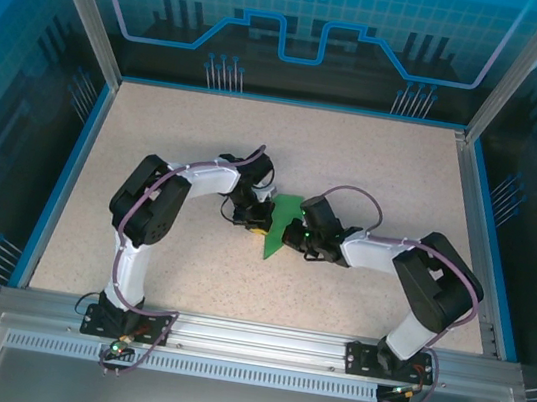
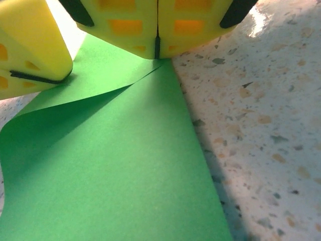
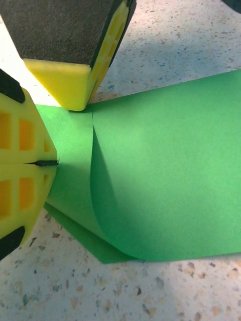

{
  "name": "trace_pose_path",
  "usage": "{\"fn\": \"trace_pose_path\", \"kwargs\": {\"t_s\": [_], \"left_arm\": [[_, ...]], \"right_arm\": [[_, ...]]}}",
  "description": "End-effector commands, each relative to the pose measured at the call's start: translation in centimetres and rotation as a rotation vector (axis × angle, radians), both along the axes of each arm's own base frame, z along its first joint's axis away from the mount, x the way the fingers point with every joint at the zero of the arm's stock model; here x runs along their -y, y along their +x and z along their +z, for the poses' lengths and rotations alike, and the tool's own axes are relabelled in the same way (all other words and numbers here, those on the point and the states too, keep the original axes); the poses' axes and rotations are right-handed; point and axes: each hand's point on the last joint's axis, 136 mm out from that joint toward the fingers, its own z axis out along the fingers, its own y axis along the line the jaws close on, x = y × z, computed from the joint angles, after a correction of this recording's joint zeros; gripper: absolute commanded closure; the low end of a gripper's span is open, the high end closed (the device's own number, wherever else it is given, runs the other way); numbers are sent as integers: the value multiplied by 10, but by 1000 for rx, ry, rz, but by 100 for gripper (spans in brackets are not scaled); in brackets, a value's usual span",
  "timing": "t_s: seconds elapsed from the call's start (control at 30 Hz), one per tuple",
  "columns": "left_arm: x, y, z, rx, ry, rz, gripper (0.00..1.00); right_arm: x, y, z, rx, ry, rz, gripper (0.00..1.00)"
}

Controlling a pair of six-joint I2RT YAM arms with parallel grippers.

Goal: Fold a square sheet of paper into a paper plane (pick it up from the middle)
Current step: Third fold the triangle at the center of the table.

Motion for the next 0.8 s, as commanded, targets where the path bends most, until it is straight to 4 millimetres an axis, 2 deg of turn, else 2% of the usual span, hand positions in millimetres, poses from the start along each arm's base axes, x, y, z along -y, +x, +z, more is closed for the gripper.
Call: {"fn": "trace_pose_path", "kwargs": {"t_s": [0.0, 0.2, 0.47, 0.77], "left_arm": [[-28, -6, -37, -15, 169, -19, 94], [-29, -7, -38, -15, 176, -23, 94], [-32, -7, -41, -16, 190, -23, 94], [-34, -7, -43, -19, 201, -26, 94]], "right_arm": [[0, 13, 6, 19, 4, -2, 96], [2, 17, -8, -14, -3, -1, 96], [25, 15, -19, -39, -78, -8, 97], [47, 18, -21, -47, -99, -48, 97]]}}
